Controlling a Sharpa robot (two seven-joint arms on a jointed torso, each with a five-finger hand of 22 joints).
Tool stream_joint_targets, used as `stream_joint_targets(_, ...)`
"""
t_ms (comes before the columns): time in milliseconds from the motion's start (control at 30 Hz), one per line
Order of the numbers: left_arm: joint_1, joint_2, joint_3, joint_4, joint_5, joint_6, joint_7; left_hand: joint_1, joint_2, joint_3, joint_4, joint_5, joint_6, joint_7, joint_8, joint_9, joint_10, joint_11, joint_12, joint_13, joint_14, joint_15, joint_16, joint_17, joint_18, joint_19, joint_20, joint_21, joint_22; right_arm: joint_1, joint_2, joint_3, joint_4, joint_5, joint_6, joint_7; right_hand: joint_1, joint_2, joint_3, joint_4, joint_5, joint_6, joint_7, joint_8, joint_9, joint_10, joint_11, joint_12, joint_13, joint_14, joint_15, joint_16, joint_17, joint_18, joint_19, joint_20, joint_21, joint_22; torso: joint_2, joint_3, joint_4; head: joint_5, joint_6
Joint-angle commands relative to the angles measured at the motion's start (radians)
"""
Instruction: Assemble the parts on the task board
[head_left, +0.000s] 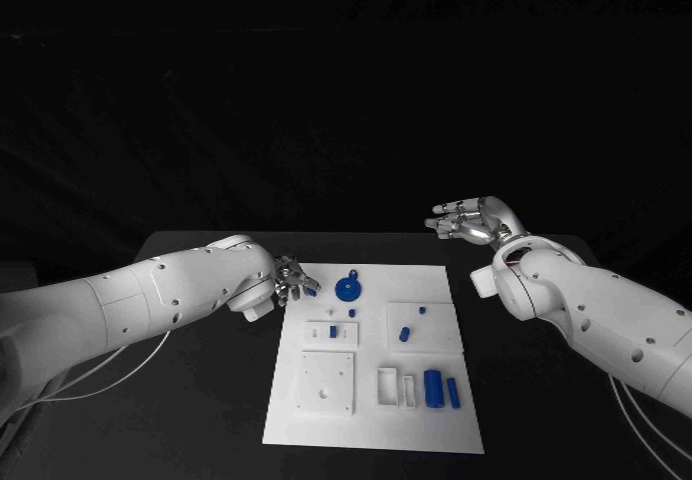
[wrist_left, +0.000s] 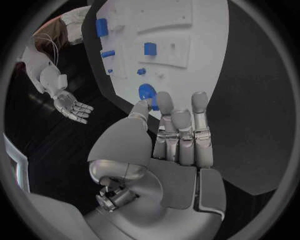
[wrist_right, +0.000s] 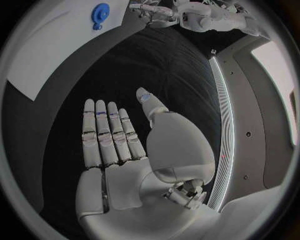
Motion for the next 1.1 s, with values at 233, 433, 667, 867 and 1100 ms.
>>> stream_joint_targets(233, -0.014, -0.086, -0.019, 0.170, -0.079, -0.174, -0.018, -0.010, -0.002, 0.113, -0.118, 0.019, 0.021, -0.006, 0.004, -0.009, 0.019, -0.001, -0.009, -0.001, 0.017, -0.001, 0.001, 0.007, -0.013, 0.010, -0.007, 0.006, 0.017, -0.011, -0.004, 0.000, -0.004, -0.005, 0.017, 0.006, -0.008, 0.001, -0.001, -0.006, 0.004, -0.002, 0.000, -0.002, 0.000, 0.002, 0.003, -0.004, -0.001, 0.005, 0.004, -0.007, -0.001, 0.005, 0.000, 0.000, -0.001, -0.001, -0.016, -0.0035, 0.0114, 0.001, -0.022)
stream_joint_targets(433, -0.028, -0.116, -0.044, 0.232, -0.099, -0.203, -0.018, -0.016, -0.013, 0.116, -0.120, 0.067, 0.029, -0.007, 0.006, -0.008, 0.028, -0.002, -0.015, -0.001, 0.026, -0.002, 0.001, 0.021, -0.012, 0.012, -0.008, 0.009, 0.018, -0.017, -0.003, 0.000, -0.007, -0.005, 0.019, 0.006, -0.008, 0.001, -0.001, -0.006, 0.004, -0.002, 0.000, -0.002, 0.000, 0.002, 0.003, -0.004, -0.001, 0.005, 0.004, -0.007, -0.001, 0.005, 0.000, 0.000, -0.001, -0.001, -0.021, -0.0050, 0.0136, 0.004, -0.031)
stream_joint_targets(667, -0.057, -0.123, -0.056, 0.252, -0.137, -0.230, -0.014, -0.017, -0.016, 0.123, -0.121, 0.076, 0.031, -0.008, 0.005, -0.005, 0.033, -0.003, -0.020, 0.000, 0.030, -0.002, -0.001, 0.029, -0.010, 0.013, -0.007, 0.011, 0.017, -0.020, -0.004, 0.000, -0.008, -0.005, 0.020, 0.006, -0.008, 0.001, -0.001, -0.006, 0.004, -0.002, 0.000, -0.002, 0.000, 0.002, 0.003, -0.004, -0.001, 0.005, 0.004, -0.007, -0.001, 0.005, 0.000, 0.000, -0.001, -0.001, -0.019, -0.0047, 0.0125, 0.001, -0.035)
stream_joint_targets(867, -0.084, -0.114, -0.059, 0.250, -0.174, -0.255, 0.002, -0.018, -0.019, 0.127, -0.120, 0.079, 0.034, -0.008, 0.004, -0.005, 0.036, -0.003, -0.023, 0.001, 0.032, -0.003, -0.004, 0.032, -0.010, 0.014, -0.008, 0.013, 0.017, -0.021, -0.004, 0.000, -0.008, -0.004, 0.021, 0.006, -0.011, 0.003, 0.000, -0.008, 0.006, -0.002, 0.000, -0.002, 0.000, 0.002, 0.003, -0.003, -0.001, 0.005, 0.004, -0.007, -0.001, 0.005, 0.000, 0.000, -0.001, -0.001, -0.019, -0.0046, 0.0128, -0.001, -0.039)
stream_joint_targets(1100, -0.103, -0.095, -0.059, 0.235, -0.220, -0.267, 0.026, -0.019, -0.021, 0.128, -0.120, 0.081, 0.035, -0.008, 0.002, -0.006, 0.039, -0.004, -0.026, 0.002, 0.036, -0.003, -0.007, 0.035, -0.009, 0.015, -0.008, 0.014, 0.017, -0.022, -0.004, 0.000, -0.008, -0.003, 0.022, 0.007, -0.013, 0.003, -0.001, -0.007, 0.007, -0.001, 0.000, -0.002, 0.000, 0.002, 0.003, -0.003, -0.001, 0.005, 0.004, -0.007, -0.001, 0.005, 0.001, 0.000, -0.001, -0.001, -0.019, -0.0047, 0.0123, -0.001, -0.038)
